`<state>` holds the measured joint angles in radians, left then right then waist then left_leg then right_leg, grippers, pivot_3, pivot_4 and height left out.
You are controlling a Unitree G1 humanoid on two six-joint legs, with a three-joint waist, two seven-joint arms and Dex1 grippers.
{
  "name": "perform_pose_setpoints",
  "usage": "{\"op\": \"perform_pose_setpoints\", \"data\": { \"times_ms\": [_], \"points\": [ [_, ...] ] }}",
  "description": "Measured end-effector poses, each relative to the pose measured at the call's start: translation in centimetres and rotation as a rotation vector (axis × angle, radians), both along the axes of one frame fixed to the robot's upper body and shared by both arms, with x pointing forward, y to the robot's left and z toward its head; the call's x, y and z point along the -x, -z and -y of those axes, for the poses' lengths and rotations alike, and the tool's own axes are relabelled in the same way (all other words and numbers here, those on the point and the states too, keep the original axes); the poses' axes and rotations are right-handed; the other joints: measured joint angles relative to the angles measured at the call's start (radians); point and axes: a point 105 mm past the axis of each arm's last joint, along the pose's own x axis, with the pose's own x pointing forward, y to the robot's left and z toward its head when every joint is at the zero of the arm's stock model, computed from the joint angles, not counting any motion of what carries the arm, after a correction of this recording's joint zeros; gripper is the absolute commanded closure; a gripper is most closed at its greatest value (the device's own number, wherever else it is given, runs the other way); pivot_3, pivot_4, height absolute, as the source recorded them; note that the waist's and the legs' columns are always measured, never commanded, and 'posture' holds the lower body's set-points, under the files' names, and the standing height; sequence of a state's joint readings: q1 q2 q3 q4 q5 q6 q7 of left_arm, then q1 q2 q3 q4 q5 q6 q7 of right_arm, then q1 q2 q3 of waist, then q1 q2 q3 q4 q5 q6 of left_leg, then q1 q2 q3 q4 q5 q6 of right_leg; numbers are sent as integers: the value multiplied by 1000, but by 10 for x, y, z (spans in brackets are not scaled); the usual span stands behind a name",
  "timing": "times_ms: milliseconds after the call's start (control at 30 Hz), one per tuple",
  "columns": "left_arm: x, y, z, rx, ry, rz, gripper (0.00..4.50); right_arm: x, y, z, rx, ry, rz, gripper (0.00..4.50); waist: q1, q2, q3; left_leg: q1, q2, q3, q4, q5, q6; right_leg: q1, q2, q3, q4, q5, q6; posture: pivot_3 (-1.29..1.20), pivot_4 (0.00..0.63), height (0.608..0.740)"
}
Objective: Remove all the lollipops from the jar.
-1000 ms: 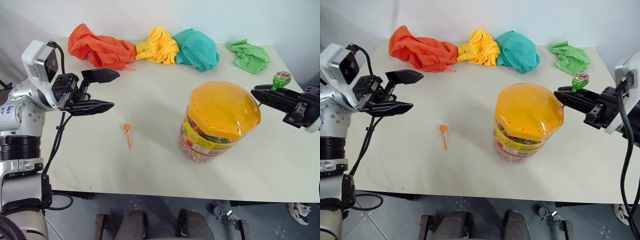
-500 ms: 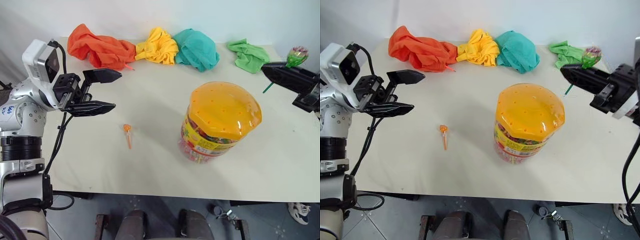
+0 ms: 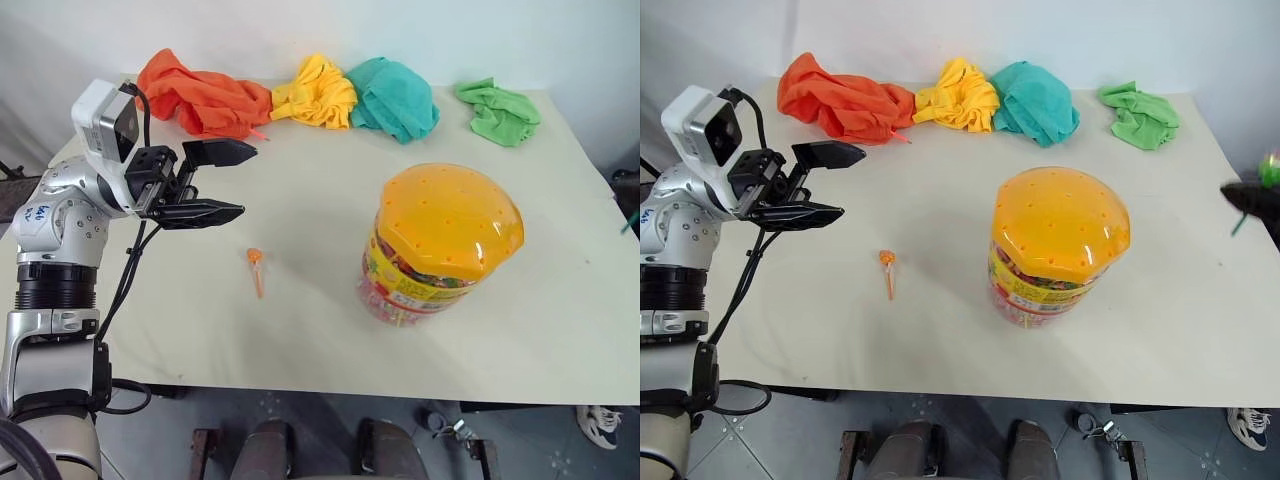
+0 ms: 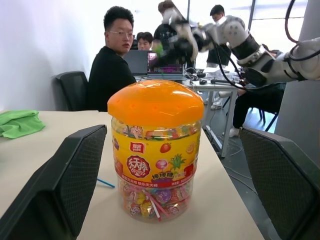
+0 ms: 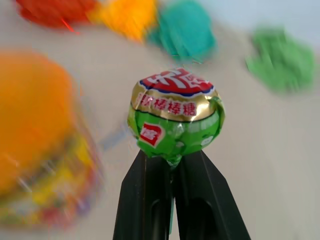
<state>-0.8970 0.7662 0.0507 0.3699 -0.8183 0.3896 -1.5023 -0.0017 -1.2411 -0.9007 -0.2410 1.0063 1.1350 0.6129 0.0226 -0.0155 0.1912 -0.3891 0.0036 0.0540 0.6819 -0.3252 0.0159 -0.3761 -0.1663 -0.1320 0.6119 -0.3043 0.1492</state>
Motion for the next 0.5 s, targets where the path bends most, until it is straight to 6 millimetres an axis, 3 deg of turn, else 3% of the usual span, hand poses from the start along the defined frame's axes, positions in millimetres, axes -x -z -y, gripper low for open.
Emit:
{"op": "perform_pose_setpoints", "data": {
  "times_ms": [100, 233, 467, 500],
  "points": [
    [0, 2, 2, -10, 6, -2, 0, -5, 30, 14, -1, 55, -116, 4464, -4, 0, 0, 1, 0, 0, 0, 0, 0, 0, 0, 0, 0, 0, 0, 0, 150, 740],
    [-1, 3, 3, -16, 8, -5, 0, -18, 76, 19, -58, 73, -241, 4464, -3, 1, 0, 1, 0, 0, 0, 0, 0, 0, 0, 0, 0, 0, 0, 0, 150, 740],
    [2, 7, 0, -29, -2, -11, 0, -50, 112, 32, -63, 116, -322, 4464, -5, 3, 1, 0, 0, 0, 0, 0, 0, 0, 0, 0, 0, 0, 0, 0, 150, 740],
    [3, 8, -2, -34, -6, -13, 0, -52, 118, 33, -62, 116, -339, 4226, -6, 3, 2, 0, 0, 0, 0, 0, 0, 0, 0, 0, 0, 0, 0, 0, 150, 740]
  ]
}}
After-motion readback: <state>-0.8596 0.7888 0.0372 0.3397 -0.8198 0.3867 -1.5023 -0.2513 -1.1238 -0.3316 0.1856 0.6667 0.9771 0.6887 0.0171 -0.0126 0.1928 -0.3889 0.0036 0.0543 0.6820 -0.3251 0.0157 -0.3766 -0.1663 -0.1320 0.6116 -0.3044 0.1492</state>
